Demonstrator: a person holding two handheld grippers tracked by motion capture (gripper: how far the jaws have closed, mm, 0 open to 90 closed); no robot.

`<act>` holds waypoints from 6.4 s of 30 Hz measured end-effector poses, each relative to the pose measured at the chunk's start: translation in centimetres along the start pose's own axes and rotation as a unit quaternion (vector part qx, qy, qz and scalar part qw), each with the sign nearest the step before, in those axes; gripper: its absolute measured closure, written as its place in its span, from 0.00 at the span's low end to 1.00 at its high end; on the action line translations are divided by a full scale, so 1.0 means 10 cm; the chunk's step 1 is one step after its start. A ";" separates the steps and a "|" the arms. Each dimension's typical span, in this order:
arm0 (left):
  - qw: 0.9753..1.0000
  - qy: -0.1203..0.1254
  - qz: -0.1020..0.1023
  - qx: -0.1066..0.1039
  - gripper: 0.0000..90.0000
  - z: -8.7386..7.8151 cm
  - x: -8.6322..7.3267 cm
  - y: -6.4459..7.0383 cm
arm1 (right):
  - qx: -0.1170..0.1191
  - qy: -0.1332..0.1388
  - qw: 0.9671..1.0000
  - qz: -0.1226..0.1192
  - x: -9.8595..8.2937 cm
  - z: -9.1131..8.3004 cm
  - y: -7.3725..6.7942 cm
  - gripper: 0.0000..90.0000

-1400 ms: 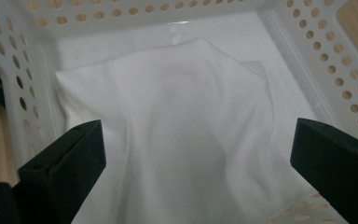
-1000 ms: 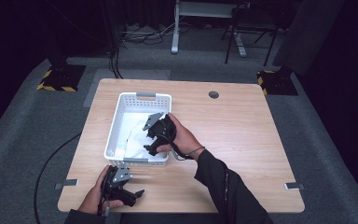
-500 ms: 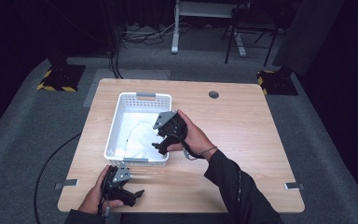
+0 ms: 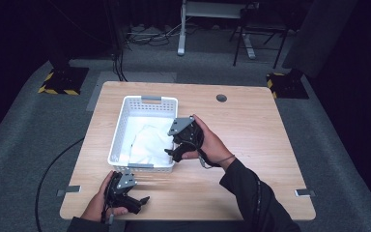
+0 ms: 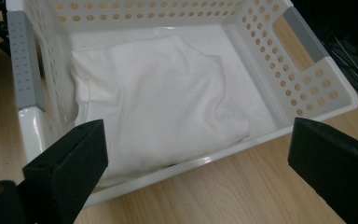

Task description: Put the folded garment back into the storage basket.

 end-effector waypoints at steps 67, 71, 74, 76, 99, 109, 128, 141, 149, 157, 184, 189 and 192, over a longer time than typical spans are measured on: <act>1.000 0.000 0.000 0.001 0.01 0.00 0.00 0.00 | -0.054 -0.022 0.998 0.020 -0.98 -0.92 -0.01 0.05; 1.000 0.000 0.000 0.001 0.01 0.00 0.00 0.00 | -0.058 -0.028 0.998 0.022 -1.05 -0.96 -0.02 0.04; 1.000 0.000 0.000 0.001 0.01 0.00 0.00 0.00 | -0.063 -0.032 0.997 0.025 -1.11 -1.00 -0.03 0.04; 1.000 0.000 0.000 0.001 0.01 0.00 0.00 0.00 | -0.065 -0.033 0.997 0.026 -1.14 -1.02 -0.03 0.04; 1.000 0.000 0.000 0.001 0.01 0.00 0.00 0.00 | -0.090 -0.066 0.992 0.065 -1.67 -1.28 -0.10 0.04; 1.000 0.000 0.000 0.001 0.01 0.00 0.00 0.00 | -0.102 -0.079 0.988 0.080 -1.90 -1.37 -0.15 0.04; 1.000 0.000 0.000 0.002 0.01 0.00 0.00 0.00 | -0.109 -0.075 0.983 0.130 -2.36 -1.56 -0.27 0.04; 1.000 0.000 0.000 0.002 0.01 0.00 0.00 0.00 | -0.109 -0.024 0.972 0.208 -2.64 -1.76 -0.32 0.02; 1.000 0.000 -0.002 0.002 0.00 0.00 0.00 -0.01 | -0.106 -0.014 0.965 0.241 -2.77 -1.86 -0.32 0.00; 1.000 0.000 -0.001 0.002 0.00 0.00 0.00 -0.01 | -0.106 -0.014 0.965 0.241 -2.77 -1.85 -0.32 0.00; 1.000 0.001 -0.002 0.002 0.01 0.00 0.00 -0.01 | -0.107 -0.014 0.964 0.243 -2.76 -1.84 -0.32 0.00; 1.000 0.001 -0.002 0.002 0.00 0.00 0.00 -0.01 | -0.106 -0.013 0.964 0.243 -2.76 -1.84 -0.31 0.00; 1.000 0.000 -0.001 0.002 0.00 0.00 0.00 -0.01 | -0.105 -0.013 0.965 0.242 -2.76 -1.84 -0.31 0.00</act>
Point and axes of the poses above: each handheld gripper's, and its own axes: z roughly forward along the jaws, x roughly out of its top, y roughly to its right, the point moved 1 cm from there along z, roughly forward along the jaws, and after that the axes turned 11 degrees about y, right-handed, at the moved point
